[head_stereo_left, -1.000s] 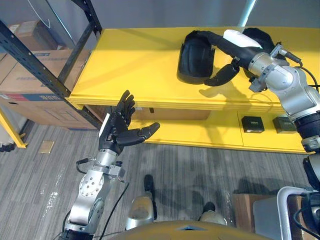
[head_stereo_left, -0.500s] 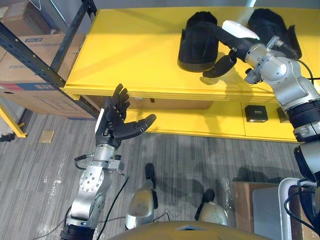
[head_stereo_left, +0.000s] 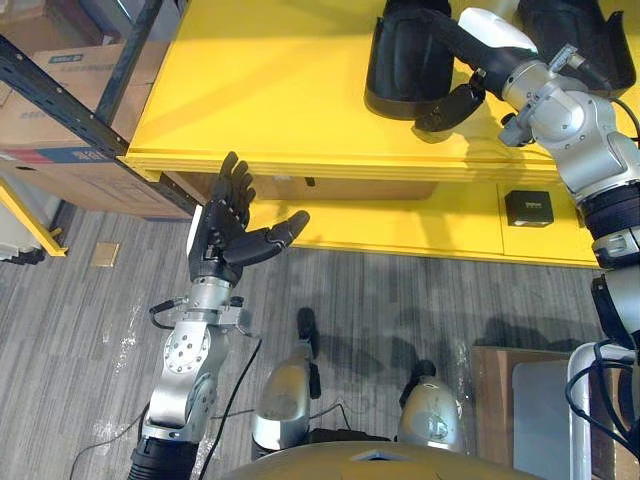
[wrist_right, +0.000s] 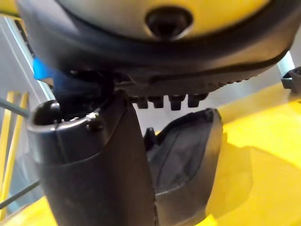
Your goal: Walk over and take three plastic housings, then place them on the shelf
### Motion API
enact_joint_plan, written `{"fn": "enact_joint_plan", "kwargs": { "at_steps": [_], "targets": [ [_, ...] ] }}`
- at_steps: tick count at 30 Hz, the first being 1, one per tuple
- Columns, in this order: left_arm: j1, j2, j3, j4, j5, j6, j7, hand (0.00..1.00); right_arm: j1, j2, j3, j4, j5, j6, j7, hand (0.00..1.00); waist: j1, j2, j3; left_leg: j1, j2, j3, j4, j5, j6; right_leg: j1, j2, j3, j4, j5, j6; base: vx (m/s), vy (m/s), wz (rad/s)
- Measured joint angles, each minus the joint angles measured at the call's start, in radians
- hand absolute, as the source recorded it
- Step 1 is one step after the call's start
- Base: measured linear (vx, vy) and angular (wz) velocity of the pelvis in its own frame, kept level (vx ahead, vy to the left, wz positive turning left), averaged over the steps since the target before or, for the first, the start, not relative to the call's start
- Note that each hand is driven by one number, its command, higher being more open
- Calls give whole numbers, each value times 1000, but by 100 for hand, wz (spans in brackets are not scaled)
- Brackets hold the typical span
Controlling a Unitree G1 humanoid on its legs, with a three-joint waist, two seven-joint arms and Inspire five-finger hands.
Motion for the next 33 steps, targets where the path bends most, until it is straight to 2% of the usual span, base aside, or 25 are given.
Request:
{"fn": "enact_joint_plan", "kwargs": {
  "at_steps": [11,16,20,29,33],
  "targets": [
    [84,-31,-15,-3,1,31,-32,100,22,-1,-19,1,-73,0,4,100,-2,13,-6,65,0,13,0,-9,-5,54,-2,9,6,-7,8,6,-39,-3],
    [115,-35,-44,-4,1,43,-46,100,62,-1,-31,1,-103,1,5,100,-3,49,-31,73,-2,13,-1,-11,-6,63,-6,8,10,-8,10,0,-7,0],
    [132,-36,-61,-4,0,44,-62,100,80,-2,-37,12,-103,3,5,100,-3,67,-47,85,-5,12,-1,-11,-6,68,-13,7,27,-18,9,-4,-33,1],
    [154,-35,-76,-4,0,45,-68,100,109,-6,-66,19,-104,14,1,100,-2,83,-60,86,-8,5,-1,-6,-4,68,-17,6,41,-21,10,-3,-5,1],
    [154,-35,-77,-4,-1,45,-70,100,113,-6,-75,18,-52,12,16,100,-2,84,-62,86,-8,1,-1,-3,-3,68,-18,4,48,-22,10,-2,-11,2]
  ]
}}
